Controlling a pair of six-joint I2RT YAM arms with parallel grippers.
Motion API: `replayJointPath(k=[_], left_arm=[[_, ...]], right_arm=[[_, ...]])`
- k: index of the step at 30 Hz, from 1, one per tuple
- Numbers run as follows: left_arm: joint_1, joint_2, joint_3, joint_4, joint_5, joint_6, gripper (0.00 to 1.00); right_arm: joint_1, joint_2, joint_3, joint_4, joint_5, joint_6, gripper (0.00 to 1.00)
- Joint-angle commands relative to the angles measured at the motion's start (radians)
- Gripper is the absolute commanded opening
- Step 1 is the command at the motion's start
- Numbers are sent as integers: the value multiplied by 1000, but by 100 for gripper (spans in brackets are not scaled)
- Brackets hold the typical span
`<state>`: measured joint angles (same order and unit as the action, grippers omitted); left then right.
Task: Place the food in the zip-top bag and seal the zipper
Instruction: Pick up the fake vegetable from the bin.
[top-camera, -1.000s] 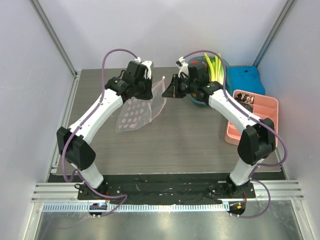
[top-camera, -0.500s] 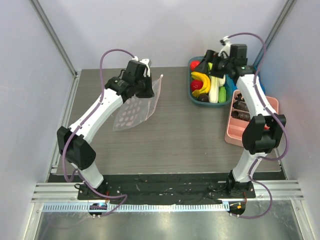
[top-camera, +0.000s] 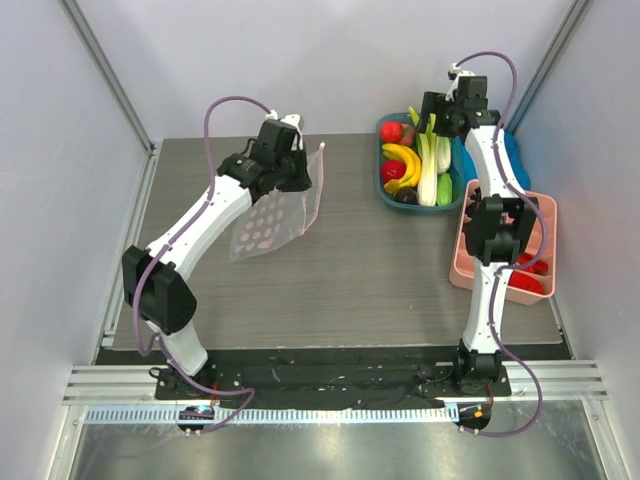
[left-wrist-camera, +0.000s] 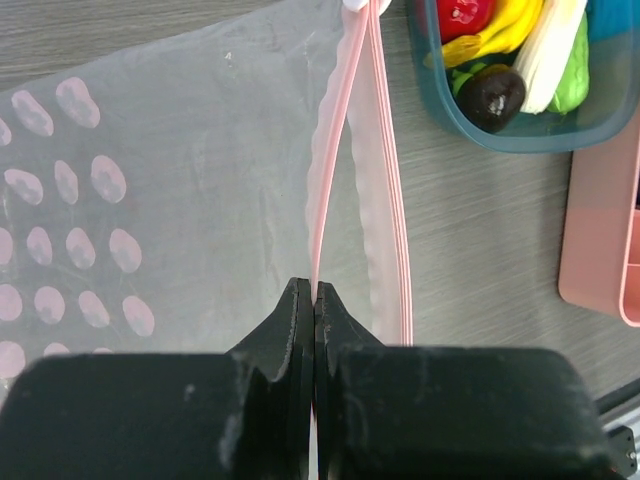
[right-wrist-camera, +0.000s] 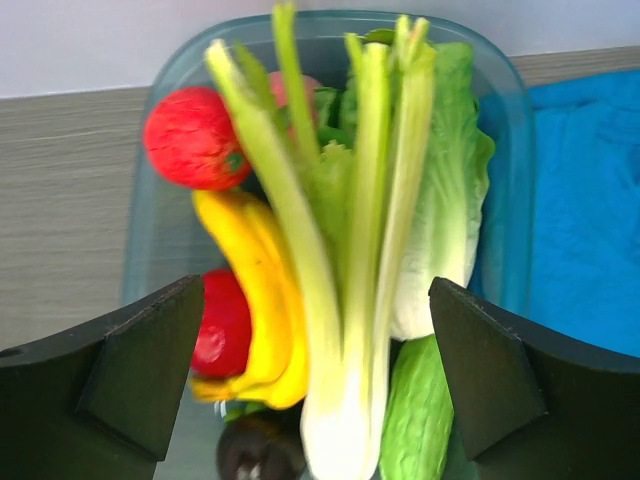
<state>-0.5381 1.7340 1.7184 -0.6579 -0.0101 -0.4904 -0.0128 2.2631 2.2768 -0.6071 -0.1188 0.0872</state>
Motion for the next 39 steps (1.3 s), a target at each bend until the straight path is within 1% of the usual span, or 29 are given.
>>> replayJointPath(k=[1,5,9,12,16,20,22,28,29,34,35,37,38,39], left_arm=[[6,16,32,46,-45,4,0],[9,29,33,44,-51,3,0],[12,45,38,27,-51,-2,0],[20,50,37,23,-51,-7,0],[29,64,40,21,-50,-8,0],[44,76,67,9,-47,-10,0],[46,75,69,14,-45,-2,0],[67,71,81,23,-54,6,0],[69,71,81,23,-53,6,0],[69,68,75,18,-36,-4,0],[69,68,73,17,-36,-4,0],[69,67,75,17,-33,-2,0],[69,67,75,17,-33,-4,0],[69,67,75,17,-30,-4,0]], right_arm=[[-6,50,107,50,62,-46,100],[-6,94,109,105,28,-52,100],[-4,122,113,122,10,-44,100],[-3,141,113,133,19,-47,100],[-1,173,119,188,45,-49,100],[-1,200,162,196,51,-35,95],[0,197,162,199,42,-37,90],[1,194,148,201,42,-18,72],[-1,191,147,202,42,-6,63],[1,161,136,205,27,14,45],[-1,144,135,205,30,16,37],[-1,130,125,208,34,20,30],[-1,124,124,208,41,19,21],[-1,107,118,208,42,25,16]])
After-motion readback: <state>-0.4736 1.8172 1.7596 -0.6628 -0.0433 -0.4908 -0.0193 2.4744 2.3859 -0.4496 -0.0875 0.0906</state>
